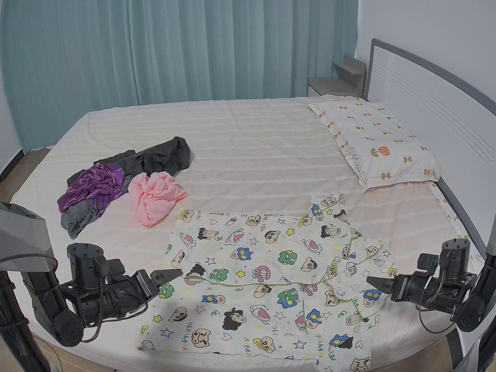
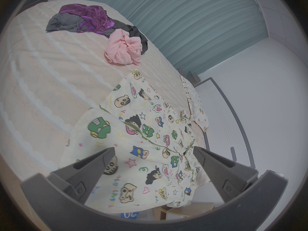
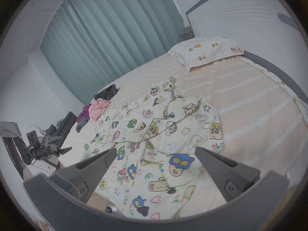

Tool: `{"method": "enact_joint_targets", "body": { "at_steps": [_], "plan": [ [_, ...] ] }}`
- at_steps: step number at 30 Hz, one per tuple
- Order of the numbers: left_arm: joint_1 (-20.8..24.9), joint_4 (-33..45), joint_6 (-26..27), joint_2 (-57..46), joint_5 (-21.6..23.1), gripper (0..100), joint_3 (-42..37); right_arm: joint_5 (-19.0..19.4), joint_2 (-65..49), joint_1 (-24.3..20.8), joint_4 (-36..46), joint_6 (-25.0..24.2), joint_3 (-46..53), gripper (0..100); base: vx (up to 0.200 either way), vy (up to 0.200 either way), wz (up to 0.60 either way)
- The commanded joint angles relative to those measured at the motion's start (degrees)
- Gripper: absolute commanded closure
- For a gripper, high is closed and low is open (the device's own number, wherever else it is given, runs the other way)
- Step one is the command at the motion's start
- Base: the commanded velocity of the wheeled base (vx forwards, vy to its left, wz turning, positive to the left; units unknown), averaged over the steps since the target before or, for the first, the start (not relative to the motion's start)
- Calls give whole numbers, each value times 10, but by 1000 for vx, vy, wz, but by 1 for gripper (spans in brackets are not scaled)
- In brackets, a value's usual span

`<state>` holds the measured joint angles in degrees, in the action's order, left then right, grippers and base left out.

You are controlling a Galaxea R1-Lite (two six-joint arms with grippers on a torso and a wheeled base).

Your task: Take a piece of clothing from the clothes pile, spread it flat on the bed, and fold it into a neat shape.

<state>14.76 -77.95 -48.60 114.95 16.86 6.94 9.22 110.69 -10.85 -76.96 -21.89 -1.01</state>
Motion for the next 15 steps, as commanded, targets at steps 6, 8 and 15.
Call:
{"method": "enact_joint_targets", "body": {
  "at_steps": [6, 8, 15],
  "plan": [
    [0, 0, -16, -2, 1, 0, 0, 0, 6, -7, -7, -2, 10, 0, 0, 0, 0],
    [0, 0, -16, -2, 2, 0, 0, 0, 6, -8, -7, -3, 10, 0, 0, 0, 0],
    [0, 0, -15, -2, -1, 0, -1, -10, 29, 0, 8, -47, -96, 0, 0, 0, 0]
  ]
}}
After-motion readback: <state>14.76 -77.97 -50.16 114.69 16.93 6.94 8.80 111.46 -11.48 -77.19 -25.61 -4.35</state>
